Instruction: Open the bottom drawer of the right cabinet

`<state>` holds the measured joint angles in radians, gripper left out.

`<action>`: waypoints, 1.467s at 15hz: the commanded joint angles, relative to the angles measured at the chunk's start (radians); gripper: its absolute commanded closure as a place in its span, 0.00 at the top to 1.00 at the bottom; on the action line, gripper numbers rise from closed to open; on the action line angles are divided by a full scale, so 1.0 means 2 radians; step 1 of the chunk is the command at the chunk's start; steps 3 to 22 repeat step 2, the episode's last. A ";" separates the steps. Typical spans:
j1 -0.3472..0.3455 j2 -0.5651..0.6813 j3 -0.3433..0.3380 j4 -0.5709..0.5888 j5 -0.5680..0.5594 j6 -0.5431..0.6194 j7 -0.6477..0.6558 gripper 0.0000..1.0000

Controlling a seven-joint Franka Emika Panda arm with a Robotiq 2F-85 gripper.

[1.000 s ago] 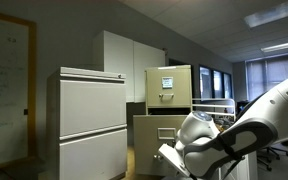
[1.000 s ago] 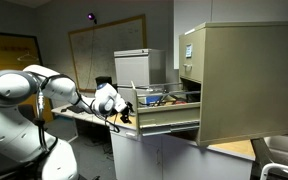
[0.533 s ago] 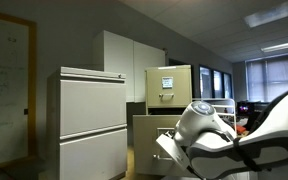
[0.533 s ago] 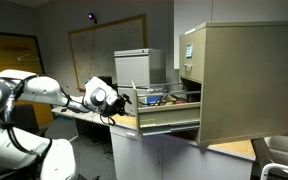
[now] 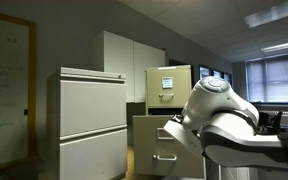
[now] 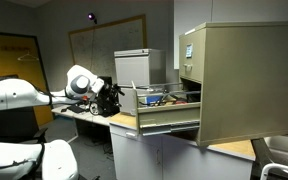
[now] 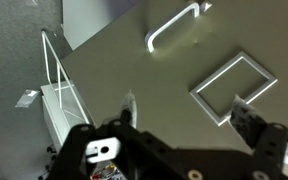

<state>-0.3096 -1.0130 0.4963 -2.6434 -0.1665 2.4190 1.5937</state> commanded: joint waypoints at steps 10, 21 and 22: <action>0.099 0.036 -0.067 0.000 0.025 -0.013 -0.074 1.00; 0.099 0.036 -0.067 0.000 0.025 -0.013 -0.074 1.00; 0.099 0.036 -0.067 0.000 0.025 -0.013 -0.074 1.00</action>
